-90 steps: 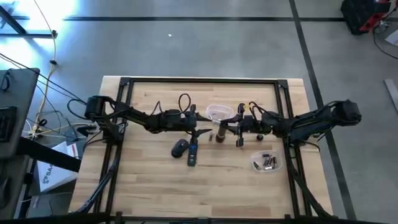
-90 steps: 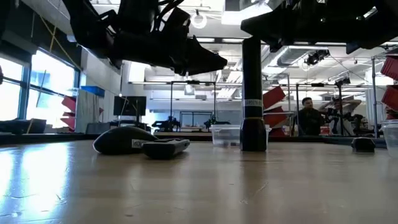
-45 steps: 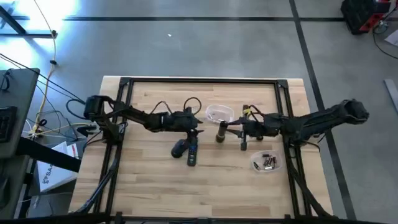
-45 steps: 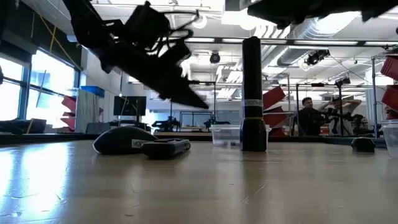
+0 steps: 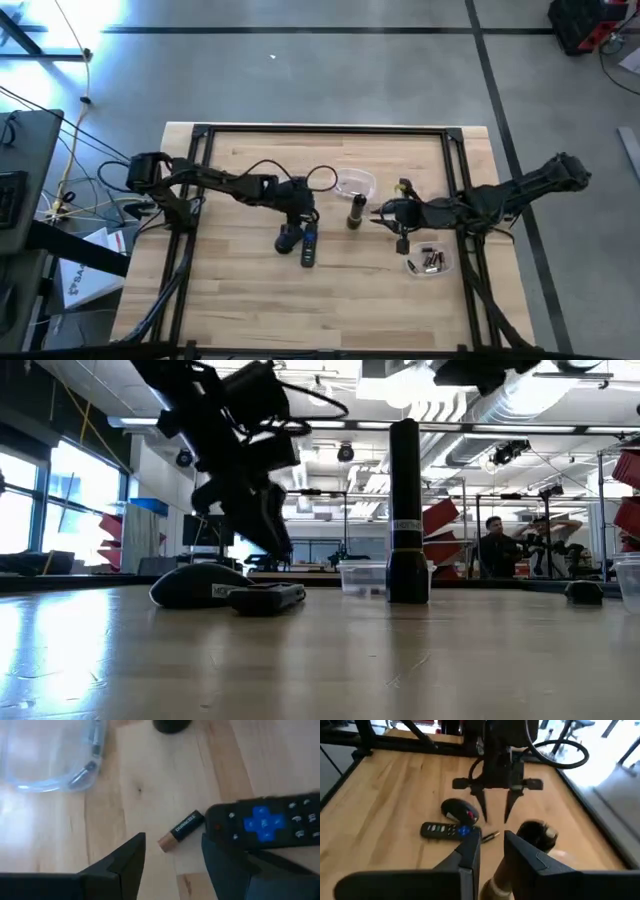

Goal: Insert battery
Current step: Insert the black battery into the flashlight

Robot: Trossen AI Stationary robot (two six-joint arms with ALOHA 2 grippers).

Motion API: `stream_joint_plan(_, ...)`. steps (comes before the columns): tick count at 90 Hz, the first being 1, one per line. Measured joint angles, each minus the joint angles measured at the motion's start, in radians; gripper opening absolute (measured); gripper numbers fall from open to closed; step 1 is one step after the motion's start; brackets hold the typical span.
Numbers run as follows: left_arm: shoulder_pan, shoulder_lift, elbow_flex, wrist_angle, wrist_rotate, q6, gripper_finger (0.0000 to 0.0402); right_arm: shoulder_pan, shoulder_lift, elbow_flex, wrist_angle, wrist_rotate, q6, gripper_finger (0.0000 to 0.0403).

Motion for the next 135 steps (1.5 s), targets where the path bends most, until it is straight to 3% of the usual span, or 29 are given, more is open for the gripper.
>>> stream_joint_plan(22,0.027,0.110,0.064,-0.005,0.087,0.111,0.0160,0.004,0.000,0.000,-0.042,0.002,0.119,0.0053)
stream_joint_plan(56,0.034,0.252,0.198,-0.194,0.128,0.153,0.0125,0.004,0.001,0.000,-0.040,0.002,0.148,0.0053)
stream_joint_plan(65,0.034,0.253,0.197,-0.201,0.138,0.114,0.0099,0.004,0.001,0.000,-0.039,0.002,0.148,0.0053)
stream_joint_plan(77,0.034,0.255,0.191,-0.209,0.132,0.045,0.0030,0.004,0.001,0.000,-0.039,0.023,0.126,0.0053)
stream_joint_plan(83,0.033,0.250,0.191,-0.211,0.125,0.012,0.0018,0.004,0.001,-0.001,-0.026,0.023,0.101,0.0053)
stream_joint_plan(107,0.005,0.075,0.180,-0.234,0.088,-0.096,0.0018,0.057,0.000,0.027,0.048,0.059,0.001,0.0053)
stream_joint_plan(121,-0.018,-0.095,0.103,-0.044,0.140,-0.177,0.0018,0.056,0.021,0.024,0.181,0.062,-0.109,0.0053)
stream_joint_plan(135,-0.056,-0.230,0.007,0.252,0.207,-0.223,0.0018,0.040,0.083,0.023,0.365,0.024,-0.265,0.0063)
